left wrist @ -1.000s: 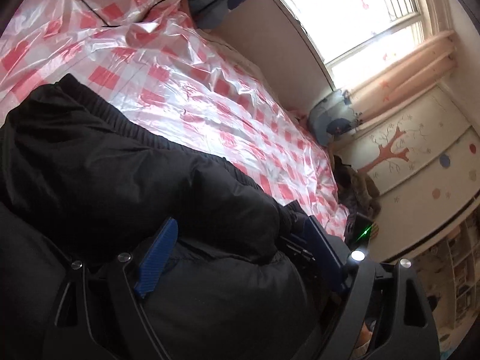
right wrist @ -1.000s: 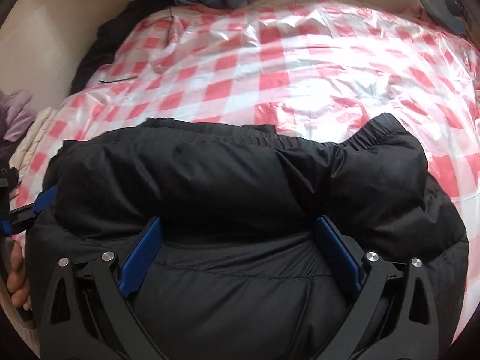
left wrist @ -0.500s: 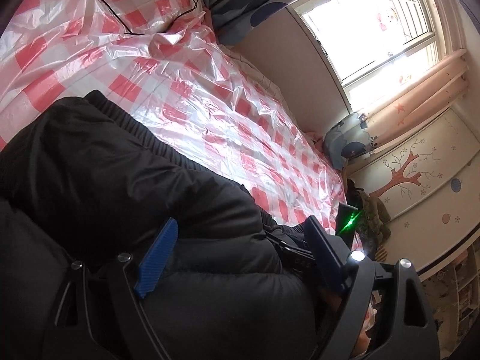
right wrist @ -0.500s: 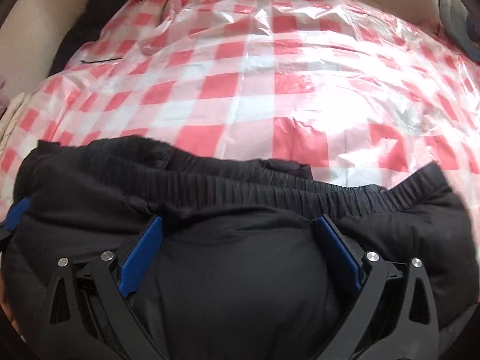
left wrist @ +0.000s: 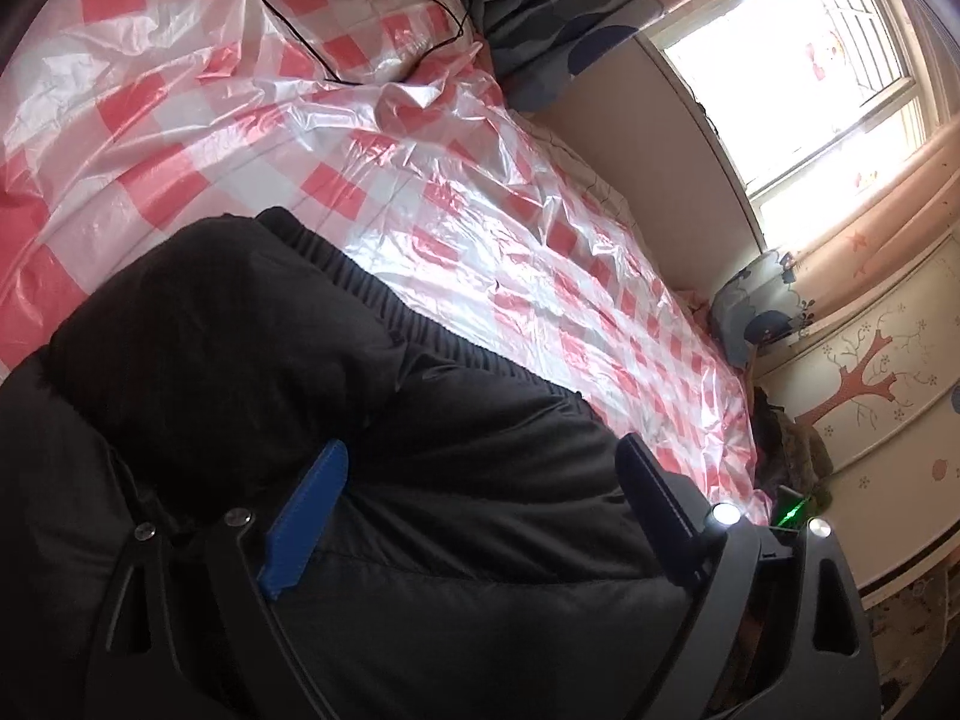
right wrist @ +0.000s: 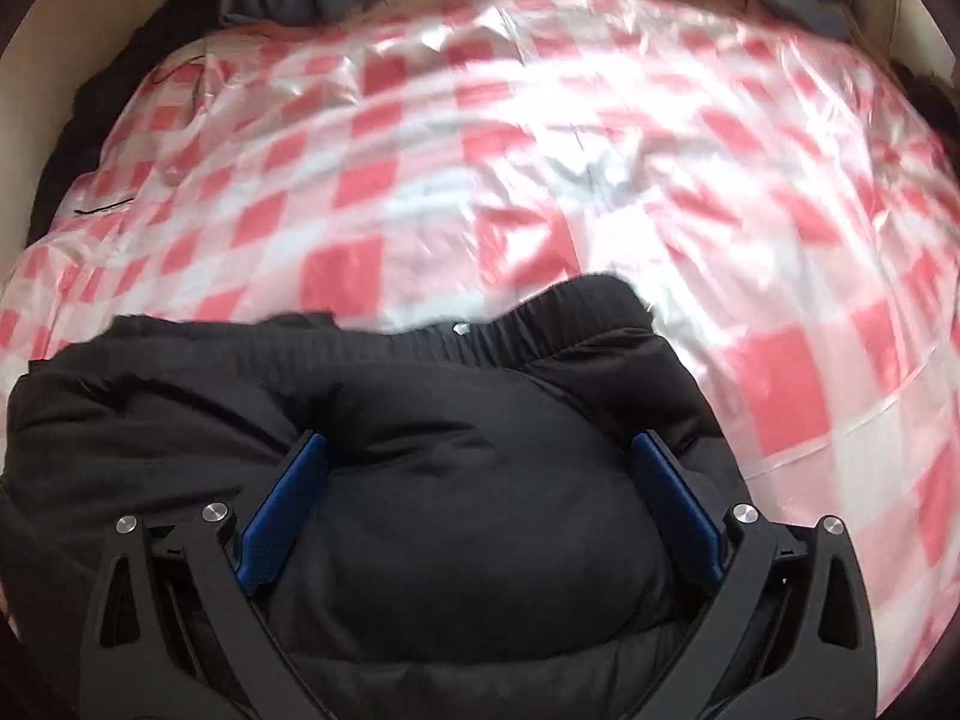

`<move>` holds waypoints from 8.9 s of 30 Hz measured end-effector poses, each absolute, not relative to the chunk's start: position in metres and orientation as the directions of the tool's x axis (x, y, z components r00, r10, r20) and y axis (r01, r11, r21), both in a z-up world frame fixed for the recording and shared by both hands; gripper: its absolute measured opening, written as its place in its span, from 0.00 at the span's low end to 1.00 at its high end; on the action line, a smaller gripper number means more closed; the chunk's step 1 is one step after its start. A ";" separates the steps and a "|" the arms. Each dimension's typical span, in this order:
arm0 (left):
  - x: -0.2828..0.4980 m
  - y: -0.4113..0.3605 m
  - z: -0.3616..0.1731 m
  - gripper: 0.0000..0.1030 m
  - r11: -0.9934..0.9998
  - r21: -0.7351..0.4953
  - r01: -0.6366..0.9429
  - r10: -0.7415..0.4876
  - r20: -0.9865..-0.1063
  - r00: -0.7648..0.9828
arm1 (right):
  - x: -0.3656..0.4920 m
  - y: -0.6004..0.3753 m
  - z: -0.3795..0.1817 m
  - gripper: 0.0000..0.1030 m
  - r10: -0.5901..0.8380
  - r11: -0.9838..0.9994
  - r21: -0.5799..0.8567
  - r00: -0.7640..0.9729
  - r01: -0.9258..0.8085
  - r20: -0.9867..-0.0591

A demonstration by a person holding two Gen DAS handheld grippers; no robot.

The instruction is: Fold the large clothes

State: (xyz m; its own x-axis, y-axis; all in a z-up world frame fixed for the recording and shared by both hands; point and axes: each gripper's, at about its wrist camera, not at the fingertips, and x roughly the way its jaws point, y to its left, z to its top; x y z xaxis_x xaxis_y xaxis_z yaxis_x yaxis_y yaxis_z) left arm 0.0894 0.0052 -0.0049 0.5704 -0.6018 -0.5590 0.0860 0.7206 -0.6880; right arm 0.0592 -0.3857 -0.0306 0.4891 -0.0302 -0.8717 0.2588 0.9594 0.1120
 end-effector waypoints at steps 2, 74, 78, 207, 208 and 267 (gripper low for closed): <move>0.091 -0.005 -0.011 0.84 0.741 -0.664 0.100 -0.594 -0.580 0.557 | 0.057 -0.402 -0.043 0.93 0.029 0.939 0.197 0.504 0.283 -0.863; -0.088 -0.049 0.052 0.89 0.876 0.158 0.456 -0.323 -0.511 0.797 | -0.150 -0.382 0.005 0.93 -0.058 0.909 0.218 0.626 0.355 -0.777; -0.088 -0.052 0.051 0.89 0.875 0.150 0.461 -0.329 -0.515 0.791 | -0.149 -0.390 -0.002 0.93 -0.043 0.900 0.234 0.609 0.368 -0.792; -0.180 -0.129 0.127 0.18 0.750 -0.401 0.526 -0.661 -0.449 0.601 | -0.214 -0.222 0.049 0.74 0.303 0.953 0.261 0.512 -0.155 -0.804; -0.181 -0.144 0.126 0.18 0.749 -0.375 0.546 -0.661 -0.464 0.589 | -0.224 -0.245 0.056 0.74 0.397 0.913 0.383 0.519 -0.140 -0.757; -0.058 0.007 0.086 0.74 0.869 -0.307 0.388 -0.481 -0.709 0.515 | -0.083 -0.257 0.005 0.94 0.488 0.845 0.531 0.493 -0.062 -0.720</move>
